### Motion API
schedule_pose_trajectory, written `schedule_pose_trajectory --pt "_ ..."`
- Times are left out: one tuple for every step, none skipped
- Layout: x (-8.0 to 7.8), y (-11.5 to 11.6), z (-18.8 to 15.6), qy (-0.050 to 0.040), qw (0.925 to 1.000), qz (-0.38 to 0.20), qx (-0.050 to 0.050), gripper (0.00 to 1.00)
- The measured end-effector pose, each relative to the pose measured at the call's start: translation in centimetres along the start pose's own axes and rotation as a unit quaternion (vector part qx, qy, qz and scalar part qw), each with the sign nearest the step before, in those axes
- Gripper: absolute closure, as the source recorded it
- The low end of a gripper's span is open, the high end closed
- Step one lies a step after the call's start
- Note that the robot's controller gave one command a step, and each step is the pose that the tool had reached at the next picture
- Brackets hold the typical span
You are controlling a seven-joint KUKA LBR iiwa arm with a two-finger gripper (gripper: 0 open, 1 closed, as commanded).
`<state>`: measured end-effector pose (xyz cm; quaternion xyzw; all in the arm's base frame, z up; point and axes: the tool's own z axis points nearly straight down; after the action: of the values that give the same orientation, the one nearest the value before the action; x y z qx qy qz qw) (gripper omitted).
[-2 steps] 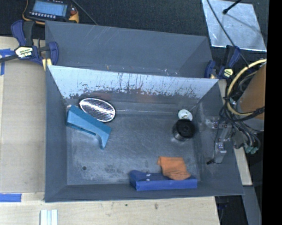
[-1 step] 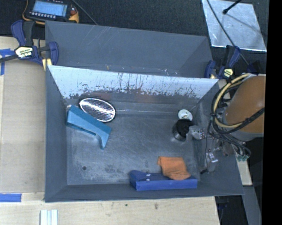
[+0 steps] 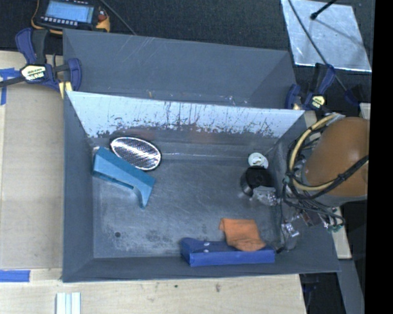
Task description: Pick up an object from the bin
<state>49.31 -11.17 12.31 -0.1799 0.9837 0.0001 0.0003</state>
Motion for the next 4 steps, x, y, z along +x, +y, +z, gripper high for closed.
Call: schedule_pose_trajectory --pt "-1.2 1.3 -0.8 -0.002 0.9794 -0.202 0.001 0.0" --pt "-0.5 2.6 3.7 -0.0007 0.9851 -0.172 0.001 0.0" --pt "-1.0 4.1 5.1 -0.003 0.9363 -0.351 0.003 1.0" --pt "-1.0 4.1 5.1 -0.0031 0.9365 -0.351 0.003 1.0"
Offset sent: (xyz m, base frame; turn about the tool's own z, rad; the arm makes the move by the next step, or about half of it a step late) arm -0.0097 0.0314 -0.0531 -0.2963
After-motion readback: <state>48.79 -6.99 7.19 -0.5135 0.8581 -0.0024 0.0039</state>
